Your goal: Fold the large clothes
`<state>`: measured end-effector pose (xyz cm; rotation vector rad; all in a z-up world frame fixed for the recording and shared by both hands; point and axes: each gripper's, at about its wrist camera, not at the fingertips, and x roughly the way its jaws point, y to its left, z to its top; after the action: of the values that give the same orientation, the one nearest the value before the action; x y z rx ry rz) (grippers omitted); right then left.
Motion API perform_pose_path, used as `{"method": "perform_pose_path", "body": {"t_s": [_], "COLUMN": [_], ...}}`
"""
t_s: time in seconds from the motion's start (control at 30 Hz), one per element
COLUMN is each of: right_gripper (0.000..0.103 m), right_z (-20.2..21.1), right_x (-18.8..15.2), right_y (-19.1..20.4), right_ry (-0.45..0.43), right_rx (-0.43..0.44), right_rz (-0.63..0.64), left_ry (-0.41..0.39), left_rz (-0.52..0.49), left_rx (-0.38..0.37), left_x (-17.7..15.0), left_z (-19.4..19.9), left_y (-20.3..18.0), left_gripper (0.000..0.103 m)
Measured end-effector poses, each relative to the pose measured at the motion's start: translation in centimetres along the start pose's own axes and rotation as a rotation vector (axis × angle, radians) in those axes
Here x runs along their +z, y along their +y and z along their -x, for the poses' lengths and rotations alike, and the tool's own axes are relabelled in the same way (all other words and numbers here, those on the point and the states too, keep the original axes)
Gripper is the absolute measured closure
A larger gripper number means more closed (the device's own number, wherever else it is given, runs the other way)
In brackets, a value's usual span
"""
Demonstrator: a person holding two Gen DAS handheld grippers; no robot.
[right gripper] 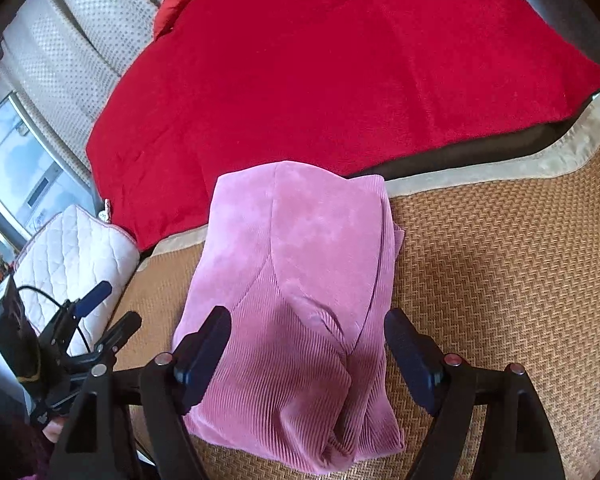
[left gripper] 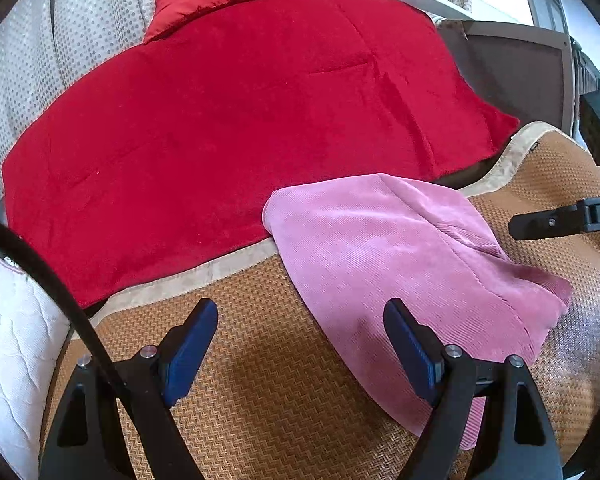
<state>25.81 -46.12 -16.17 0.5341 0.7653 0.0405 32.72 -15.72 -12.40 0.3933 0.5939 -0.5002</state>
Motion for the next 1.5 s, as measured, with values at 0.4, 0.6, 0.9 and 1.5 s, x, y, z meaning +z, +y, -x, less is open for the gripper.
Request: {"method": "perform_pose_path", "body": {"t_s": [0.4, 0.6, 0.9, 1.5], "right_gripper": [0.021, 0.021, 0.021, 0.066], "right_z": [-2.7, -4.3, -2.7, -5.4], "right_x": [1.8, 1.7, 1.7, -1.9], "right_y": [-3.4, -5.8, -6.0, 4.3], "right_ry": [0.056, 0.128, 0.064, 0.048], "right_rx": [0.090, 0.166, 0.167, -0.264], "right_rz": [-0.079, -0.150, -0.142, 0.298], "left_ry": [0.042, 0.063, 0.094, 0.155], "left_rz": [0.000, 0.004, 0.052, 0.042], "left_rx": [-0.033, -0.047, -0.073, -0.024], "left_x": [0.0, -0.1, -0.1, -1.7], "left_z": [-2.0, -2.8, -3.8, -5.9], "left_y": [0.2, 0.3, 0.9, 0.4], "left_gripper": [0.018, 0.018, 0.018, 0.017]}}
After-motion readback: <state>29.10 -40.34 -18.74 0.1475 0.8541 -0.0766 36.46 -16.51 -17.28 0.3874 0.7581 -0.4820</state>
